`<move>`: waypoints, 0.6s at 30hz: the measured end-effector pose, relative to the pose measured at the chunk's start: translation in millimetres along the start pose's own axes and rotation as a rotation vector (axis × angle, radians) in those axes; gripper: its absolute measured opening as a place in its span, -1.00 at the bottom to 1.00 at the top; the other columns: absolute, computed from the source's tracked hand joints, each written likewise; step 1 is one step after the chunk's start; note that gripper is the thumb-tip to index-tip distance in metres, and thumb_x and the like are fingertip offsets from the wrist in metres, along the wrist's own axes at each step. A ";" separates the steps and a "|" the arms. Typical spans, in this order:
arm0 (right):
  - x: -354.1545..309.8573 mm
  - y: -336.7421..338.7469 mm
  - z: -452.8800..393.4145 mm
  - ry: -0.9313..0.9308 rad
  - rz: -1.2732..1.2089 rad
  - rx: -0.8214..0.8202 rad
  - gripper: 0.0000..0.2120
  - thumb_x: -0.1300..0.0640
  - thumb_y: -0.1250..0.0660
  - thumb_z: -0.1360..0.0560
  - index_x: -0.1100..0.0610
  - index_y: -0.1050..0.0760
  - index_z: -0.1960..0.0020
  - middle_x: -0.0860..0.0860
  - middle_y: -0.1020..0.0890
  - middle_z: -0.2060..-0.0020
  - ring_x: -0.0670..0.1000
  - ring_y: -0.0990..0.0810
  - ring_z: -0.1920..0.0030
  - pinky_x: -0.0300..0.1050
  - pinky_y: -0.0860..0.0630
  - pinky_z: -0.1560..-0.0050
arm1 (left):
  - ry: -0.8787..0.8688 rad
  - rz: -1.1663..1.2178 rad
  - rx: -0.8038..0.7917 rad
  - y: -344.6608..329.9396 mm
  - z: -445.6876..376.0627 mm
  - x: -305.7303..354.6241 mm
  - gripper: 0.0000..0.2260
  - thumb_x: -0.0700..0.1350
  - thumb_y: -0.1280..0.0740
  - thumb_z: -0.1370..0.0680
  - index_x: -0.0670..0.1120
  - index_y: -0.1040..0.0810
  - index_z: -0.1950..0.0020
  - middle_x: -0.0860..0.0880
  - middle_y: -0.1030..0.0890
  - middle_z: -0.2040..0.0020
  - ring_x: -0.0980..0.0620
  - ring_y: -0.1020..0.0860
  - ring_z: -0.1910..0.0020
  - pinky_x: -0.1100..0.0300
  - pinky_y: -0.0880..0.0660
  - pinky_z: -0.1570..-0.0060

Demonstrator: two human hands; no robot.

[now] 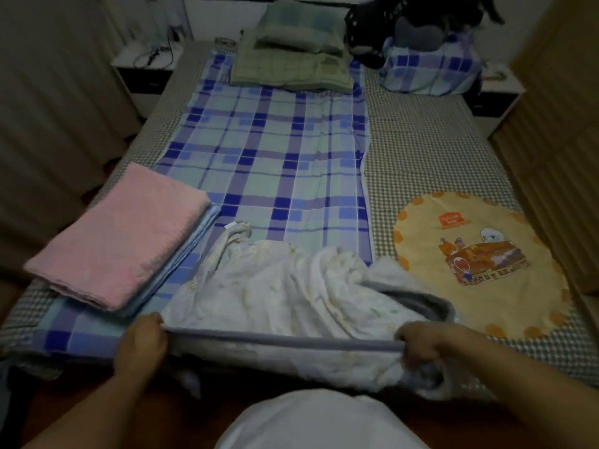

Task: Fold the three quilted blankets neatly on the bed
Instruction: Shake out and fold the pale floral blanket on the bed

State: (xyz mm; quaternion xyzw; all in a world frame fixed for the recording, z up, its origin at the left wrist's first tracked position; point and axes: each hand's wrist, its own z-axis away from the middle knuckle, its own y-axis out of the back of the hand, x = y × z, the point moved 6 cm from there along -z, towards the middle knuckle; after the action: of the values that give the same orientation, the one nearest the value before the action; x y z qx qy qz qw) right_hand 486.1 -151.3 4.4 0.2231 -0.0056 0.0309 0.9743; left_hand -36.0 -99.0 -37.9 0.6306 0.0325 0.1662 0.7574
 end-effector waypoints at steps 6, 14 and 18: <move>99.1 307.9 180.9 -0.333 -0.135 1.162 -0.81 0.20 -0.33 -0.48 0.23 -0.59 -0.06 0.19 -0.60 0.07 0.23 -0.62 0.01 -0.01 -0.57 0.05 | -0.310 0.122 0.527 309.1 -131.1 176.8 -0.81 -0.24 -0.30 -0.45 -0.09 -0.58 -0.03 -0.25 -0.61 -0.06 -0.30 -0.58 -0.01 -0.09 -0.55 0.03; 168.6 411.7 461.9 -0.510 -0.348 2.113 -0.68 -0.10 -0.10 -0.52 0.14 -0.44 -0.02 0.18 -0.43 0.15 0.28 -0.46 0.19 0.11 -0.50 0.11 | -0.195 0.234 1.093 600.7 -112.0 207.3 -0.79 -0.29 -0.24 -0.53 -0.15 -0.58 -0.09 -0.36 -0.56 -0.07 -0.42 -0.55 -0.04 -0.21 -0.52 0.03; 131.8 367.4 401.4 -0.426 0.064 1.752 -0.91 0.16 -0.35 -0.52 0.12 -0.55 -0.02 0.22 -0.47 0.05 0.26 -0.54 0.17 0.00 -0.42 0.23 | -0.212 0.102 0.928 543.7 -135.0 185.2 -0.85 -0.28 -0.30 -0.49 -0.15 -0.62 0.00 -0.34 -0.57 -0.01 -0.38 -0.57 0.02 -0.17 -0.53 0.04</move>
State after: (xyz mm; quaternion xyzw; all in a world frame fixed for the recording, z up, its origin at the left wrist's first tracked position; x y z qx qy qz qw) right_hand 595.7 11.8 528.7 0.8863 -0.1666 0.0091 0.4319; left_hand -11.1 163.9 489.7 0.9165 -0.0050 0.1060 0.3857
